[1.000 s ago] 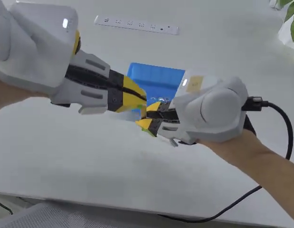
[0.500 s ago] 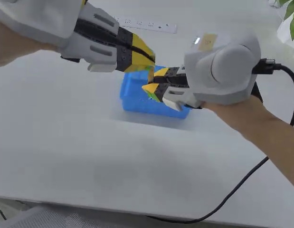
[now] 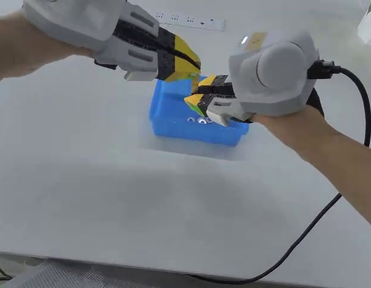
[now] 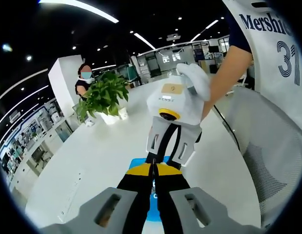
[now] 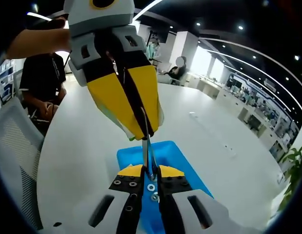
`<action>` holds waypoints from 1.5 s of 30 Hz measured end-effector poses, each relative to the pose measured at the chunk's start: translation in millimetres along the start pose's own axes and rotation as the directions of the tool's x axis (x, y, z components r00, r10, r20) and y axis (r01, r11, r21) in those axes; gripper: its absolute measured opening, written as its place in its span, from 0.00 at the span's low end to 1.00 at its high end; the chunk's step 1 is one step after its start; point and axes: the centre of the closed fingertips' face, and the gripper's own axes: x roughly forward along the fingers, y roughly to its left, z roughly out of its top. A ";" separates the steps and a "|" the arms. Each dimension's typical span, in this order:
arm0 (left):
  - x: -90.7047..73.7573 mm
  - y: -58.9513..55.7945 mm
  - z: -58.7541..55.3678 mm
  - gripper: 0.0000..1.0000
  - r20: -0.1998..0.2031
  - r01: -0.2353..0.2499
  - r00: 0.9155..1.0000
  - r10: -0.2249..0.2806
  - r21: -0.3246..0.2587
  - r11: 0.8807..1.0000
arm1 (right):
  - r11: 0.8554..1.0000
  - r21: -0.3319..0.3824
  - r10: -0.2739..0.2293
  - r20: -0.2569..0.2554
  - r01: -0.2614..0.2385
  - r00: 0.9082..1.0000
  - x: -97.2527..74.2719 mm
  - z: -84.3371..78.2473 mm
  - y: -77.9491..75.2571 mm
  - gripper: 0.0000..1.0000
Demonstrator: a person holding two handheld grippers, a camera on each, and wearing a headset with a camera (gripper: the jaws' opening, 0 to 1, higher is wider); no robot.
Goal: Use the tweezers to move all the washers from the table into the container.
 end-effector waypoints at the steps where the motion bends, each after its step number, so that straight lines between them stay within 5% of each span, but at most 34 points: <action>1: 1.4 1.0 -3.1 0.05 -0.003 -0.003 1.000 0.003 -0.009 1.000 | 1.000 0.006 0.001 -0.008 -0.001 1.000 1.8 -2.8 -0.1 0.11; 9: 11.4 2.2 -22.9 0.05 -0.020 -0.004 1.000 0.003 -0.059 0.998 | 0.998 0.056 0.019 -0.044 -0.017 0.999 12.2 -19.8 4.1 0.11; 26: 16.9 4.7 -25.9 0.05 -0.015 -0.010 1.000 0.009 -0.075 0.997 | 0.994 0.111 -0.011 -0.053 0.017 0.999 7.6 -24.0 -3.6 0.13; 35: 11.1 6.0 -21.7 0.05 -0.016 -0.034 0.999 0.033 -0.072 0.997 | 0.993 0.114 -0.029 -0.046 0.034 0.999 -0.2 -20.8 -3.4 0.14; 45: -0.3 6.0 5.6 0.05 0.041 -0.038 0.998 0.041 -0.069 0.997 | 0.988 0.151 -0.048 0.034 0.043 0.998 -14.4 -0.6 -5.4 0.15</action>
